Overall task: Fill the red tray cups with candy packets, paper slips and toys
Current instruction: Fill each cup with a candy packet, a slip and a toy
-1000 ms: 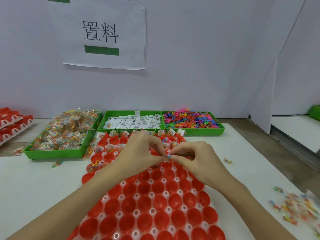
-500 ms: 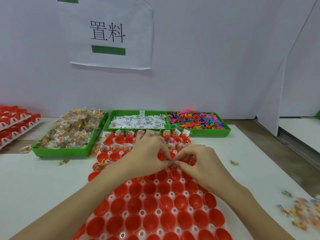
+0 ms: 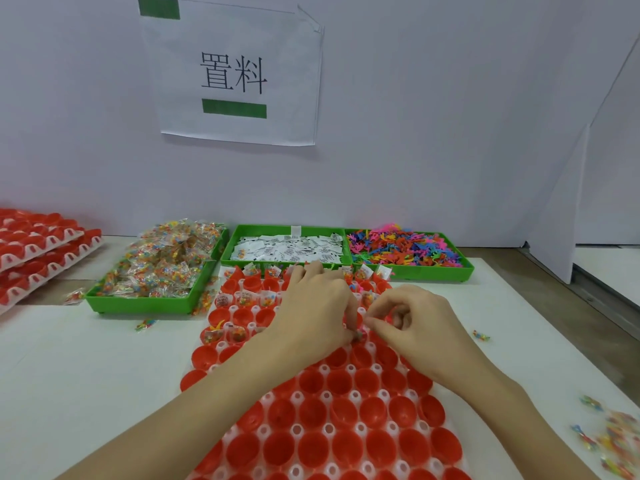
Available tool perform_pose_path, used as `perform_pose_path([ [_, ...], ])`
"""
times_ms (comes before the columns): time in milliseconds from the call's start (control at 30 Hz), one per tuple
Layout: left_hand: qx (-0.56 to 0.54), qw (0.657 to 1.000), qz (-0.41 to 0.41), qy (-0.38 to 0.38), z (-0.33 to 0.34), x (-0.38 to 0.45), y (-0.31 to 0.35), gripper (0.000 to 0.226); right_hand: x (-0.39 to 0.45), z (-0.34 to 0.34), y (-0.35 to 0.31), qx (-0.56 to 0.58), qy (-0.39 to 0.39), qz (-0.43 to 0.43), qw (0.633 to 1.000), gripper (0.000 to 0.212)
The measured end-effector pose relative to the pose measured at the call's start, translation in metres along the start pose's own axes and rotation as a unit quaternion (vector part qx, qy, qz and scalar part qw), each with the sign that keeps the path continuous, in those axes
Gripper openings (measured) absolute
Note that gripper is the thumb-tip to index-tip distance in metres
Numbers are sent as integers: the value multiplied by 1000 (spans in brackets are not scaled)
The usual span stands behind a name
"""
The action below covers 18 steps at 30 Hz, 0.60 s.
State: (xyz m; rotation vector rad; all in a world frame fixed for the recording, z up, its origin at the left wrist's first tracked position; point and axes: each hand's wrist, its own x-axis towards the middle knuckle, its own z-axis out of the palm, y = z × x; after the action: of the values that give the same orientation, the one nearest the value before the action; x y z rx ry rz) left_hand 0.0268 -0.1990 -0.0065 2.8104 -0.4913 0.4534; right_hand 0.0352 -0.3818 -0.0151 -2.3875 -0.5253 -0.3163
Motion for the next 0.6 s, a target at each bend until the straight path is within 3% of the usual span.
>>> perform_pose_path([
  [200, -72, 997, -33, 14, -13, -14, -8, 17, 0, -15, 5, 106, 32, 35, 993, 19],
  [367, -152, 976, -24, 155, -38, -47, -34, 6, 1, -19, 12, 126, 54, 43, 990, 17],
  [600, -5, 967, -55, 249, -28, -84, -76, 24, 19, -6, 18, 75, 69, 33, 994, 17],
])
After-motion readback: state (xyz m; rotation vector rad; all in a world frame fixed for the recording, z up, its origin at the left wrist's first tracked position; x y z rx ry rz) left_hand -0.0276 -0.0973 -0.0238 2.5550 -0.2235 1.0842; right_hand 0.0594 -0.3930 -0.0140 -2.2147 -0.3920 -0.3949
